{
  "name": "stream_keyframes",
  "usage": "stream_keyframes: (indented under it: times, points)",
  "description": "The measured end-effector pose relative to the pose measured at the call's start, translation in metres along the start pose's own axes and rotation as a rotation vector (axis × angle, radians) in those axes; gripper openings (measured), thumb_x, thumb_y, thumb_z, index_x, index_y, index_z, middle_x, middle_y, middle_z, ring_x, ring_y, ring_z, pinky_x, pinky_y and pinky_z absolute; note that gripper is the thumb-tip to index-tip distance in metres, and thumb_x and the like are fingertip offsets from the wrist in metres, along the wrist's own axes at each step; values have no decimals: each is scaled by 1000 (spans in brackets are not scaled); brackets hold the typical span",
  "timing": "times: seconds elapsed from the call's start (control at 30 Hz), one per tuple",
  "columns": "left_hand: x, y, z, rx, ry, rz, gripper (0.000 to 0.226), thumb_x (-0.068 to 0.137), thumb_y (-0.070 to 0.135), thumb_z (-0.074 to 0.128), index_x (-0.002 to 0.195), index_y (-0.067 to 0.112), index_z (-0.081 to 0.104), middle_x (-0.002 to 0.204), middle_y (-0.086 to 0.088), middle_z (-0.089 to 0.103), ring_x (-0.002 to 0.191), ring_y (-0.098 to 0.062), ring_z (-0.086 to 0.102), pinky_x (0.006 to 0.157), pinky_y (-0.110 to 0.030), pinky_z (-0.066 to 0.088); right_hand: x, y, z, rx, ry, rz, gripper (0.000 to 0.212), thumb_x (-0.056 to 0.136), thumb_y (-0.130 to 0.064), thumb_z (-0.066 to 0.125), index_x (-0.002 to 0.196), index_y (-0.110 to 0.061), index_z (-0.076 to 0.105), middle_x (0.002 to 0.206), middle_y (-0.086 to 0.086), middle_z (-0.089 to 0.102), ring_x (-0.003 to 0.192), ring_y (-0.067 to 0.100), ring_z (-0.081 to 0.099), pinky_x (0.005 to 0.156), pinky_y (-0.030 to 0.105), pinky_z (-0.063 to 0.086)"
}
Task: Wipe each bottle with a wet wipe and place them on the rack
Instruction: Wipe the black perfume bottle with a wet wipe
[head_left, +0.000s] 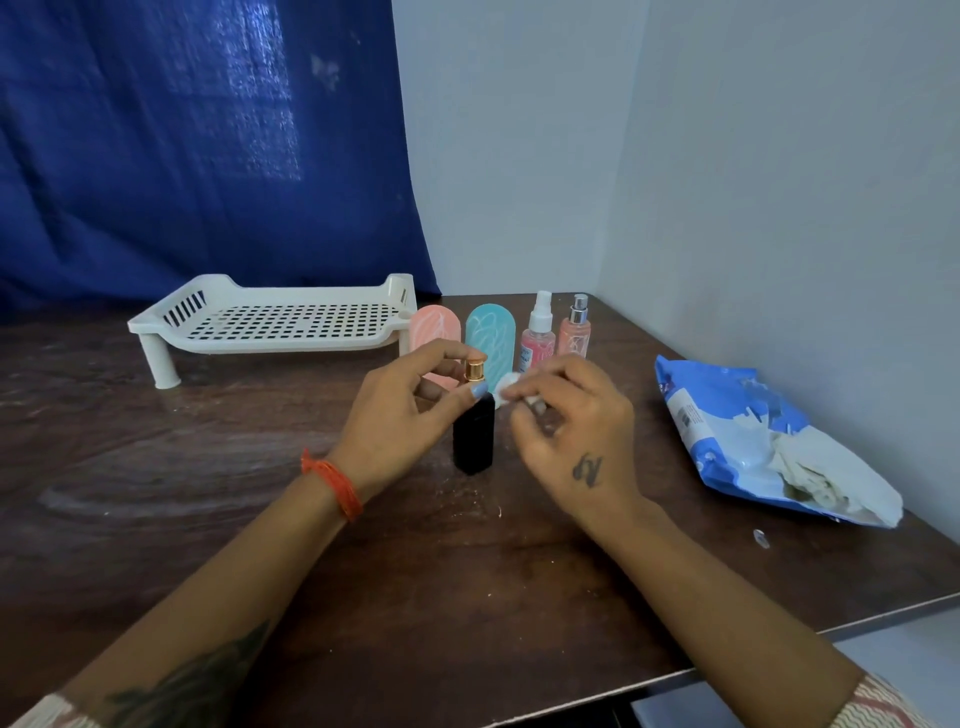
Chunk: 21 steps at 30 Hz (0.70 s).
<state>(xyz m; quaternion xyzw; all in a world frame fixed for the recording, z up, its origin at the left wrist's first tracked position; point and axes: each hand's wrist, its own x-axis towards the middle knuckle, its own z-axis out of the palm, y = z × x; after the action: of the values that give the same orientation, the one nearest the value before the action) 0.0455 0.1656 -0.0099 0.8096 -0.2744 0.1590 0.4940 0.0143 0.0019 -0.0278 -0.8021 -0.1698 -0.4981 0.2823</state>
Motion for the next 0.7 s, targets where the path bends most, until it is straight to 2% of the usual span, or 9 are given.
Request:
stream_keyframes:
  times: [0.1, 0.2, 0.27, 0.37, 0.43, 0.57, 0.63, 0.7]
  points:
    - [-2, 0, 0, 24, -32, 48, 29, 87, 25, 64, 105, 44, 55, 98, 8, 65, 68, -3, 61, 60, -13, 49, 2, -7, -1, 16, 96, -139, 14, 80, -6, 63, 89, -2, 73, 91, 12, 65, 86, 18, 60, 80, 22, 49]
    - [-4, 0, 0, 41, -73, 70, 36, 78, 31, 63, 113, 38, 57, 99, 5, 66, 73, -10, 64, 67, -20, 53, 0, -7, 3, -42, 17, -274, 16, 81, -1, 65, 95, -1, 72, 96, 15, 65, 89, 24, 60, 85, 25, 47]
    - [-4, -2, -2, 46, -68, 64, 43, 75, 25, 66, 116, 35, 58, 96, 4, 66, 76, -13, 66, 72, -26, 56, -1, -5, 6, -73, -49, -308, 20, 81, 1, 65, 99, -1, 71, 99, 16, 65, 91, 26, 59, 87, 25, 44]
    - [-3, -4, -3, 24, -56, 65, 45, 79, 9, 71, 118, 29, 60, 94, 3, 67, 81, -8, 66, 76, -24, 56, -1, -4, 7, -128, -96, -340, 20, 81, 0, 62, 98, -1, 71, 100, 15, 65, 90, 27, 58, 84, 27, 45]
    - [-3, -3, -3, 15, -66, 68, 45, 79, 6, 70, 118, 26, 60, 93, 5, 68, 82, -8, 66, 77, -24, 56, -1, -5, 7, -144, -95, -356, 17, 81, -2, 61, 95, -1, 71, 97, 14, 66, 87, 27, 59, 81, 28, 47]
    - [-3, -3, -2, -8, -68, 38, 44, 77, 13, 73, 114, 34, 61, 92, 2, 65, 79, -17, 66, 76, -30, 57, -1, -3, 5, -90, -40, -289, 13, 81, -6, 59, 85, -3, 71, 90, 11, 66, 86, 19, 57, 82, 21, 42]
    - [-3, -3, -3, -3, -62, 29, 45, 77, 12, 74, 110, 40, 60, 93, -1, 63, 79, -20, 65, 77, -32, 57, 0, -1, 5, -39, -1, -185, 11, 78, -5, 60, 82, -4, 71, 88, 9, 65, 87, 15, 56, 84, 16, 40]
    - [-3, -2, -3, 6, -61, 33, 48, 77, 10, 74, 106, 45, 58, 92, -1, 63, 78, -20, 65, 76, -28, 57, 2, 2, 4, 26, 48, -68, 12, 79, -6, 61, 85, -6, 71, 91, 7, 65, 88, 12, 58, 83, 14, 43]
